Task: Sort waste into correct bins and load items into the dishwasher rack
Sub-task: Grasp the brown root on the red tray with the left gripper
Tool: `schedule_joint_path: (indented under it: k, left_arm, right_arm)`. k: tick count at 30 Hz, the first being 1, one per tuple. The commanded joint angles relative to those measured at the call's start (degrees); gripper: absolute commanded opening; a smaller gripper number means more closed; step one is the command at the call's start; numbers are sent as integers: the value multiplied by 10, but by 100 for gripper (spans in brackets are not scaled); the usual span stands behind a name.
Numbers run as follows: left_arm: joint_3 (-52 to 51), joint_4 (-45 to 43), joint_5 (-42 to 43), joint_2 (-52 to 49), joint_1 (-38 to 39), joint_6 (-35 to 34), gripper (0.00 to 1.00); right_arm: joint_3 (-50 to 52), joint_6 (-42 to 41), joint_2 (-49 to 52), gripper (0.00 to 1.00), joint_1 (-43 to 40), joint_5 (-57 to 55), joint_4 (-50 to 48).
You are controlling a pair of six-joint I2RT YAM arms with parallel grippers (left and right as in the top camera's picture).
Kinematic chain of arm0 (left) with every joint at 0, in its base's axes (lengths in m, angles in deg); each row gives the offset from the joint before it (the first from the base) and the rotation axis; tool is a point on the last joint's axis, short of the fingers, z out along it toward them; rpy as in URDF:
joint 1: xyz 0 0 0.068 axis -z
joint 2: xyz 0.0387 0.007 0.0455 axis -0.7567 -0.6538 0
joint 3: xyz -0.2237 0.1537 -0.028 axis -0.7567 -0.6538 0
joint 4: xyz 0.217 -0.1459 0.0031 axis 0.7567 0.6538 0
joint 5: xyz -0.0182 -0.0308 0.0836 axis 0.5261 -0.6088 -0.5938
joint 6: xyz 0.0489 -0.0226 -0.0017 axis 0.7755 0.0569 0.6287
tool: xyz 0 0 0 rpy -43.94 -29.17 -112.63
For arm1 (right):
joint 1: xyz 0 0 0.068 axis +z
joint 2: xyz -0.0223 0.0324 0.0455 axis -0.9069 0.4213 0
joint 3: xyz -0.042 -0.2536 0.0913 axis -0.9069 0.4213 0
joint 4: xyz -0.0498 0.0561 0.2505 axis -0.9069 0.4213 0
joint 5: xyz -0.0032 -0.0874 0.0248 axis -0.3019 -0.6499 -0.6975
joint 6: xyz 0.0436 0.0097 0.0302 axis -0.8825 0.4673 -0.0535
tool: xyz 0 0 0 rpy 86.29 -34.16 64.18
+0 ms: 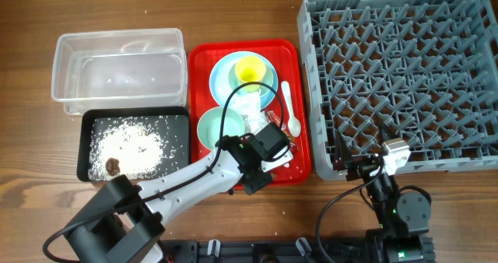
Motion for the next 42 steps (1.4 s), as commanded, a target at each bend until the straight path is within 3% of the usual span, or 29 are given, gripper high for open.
schedule_joint_path:
  k: [1,8,10,20,34,42]
  left_arm:
    - [-5,-1,-5,-7,2,13,48]
    - [-23,-4,9,-19,2,9,49]
    - [-23,-5,9,-25,2,9,57]
    - [-16,-53,-60,-23,2,9,36]
    - [-14,8,-35,-23,2,-24,40]
    - [-14,8,-16,-23,2,-34,18]
  right_arm:
    - [0,2,-2,100,-1,3,-2]
    - [0,2,-2,100,-1,3,-2]
    - [0,3,-2,100,-1,3,-2]
    - [0,2,-2,100,-1,3,-2]
    - [0,2,-2,100,-1,3,-3]
    - [0,3,-2,100,-1,3,-2]
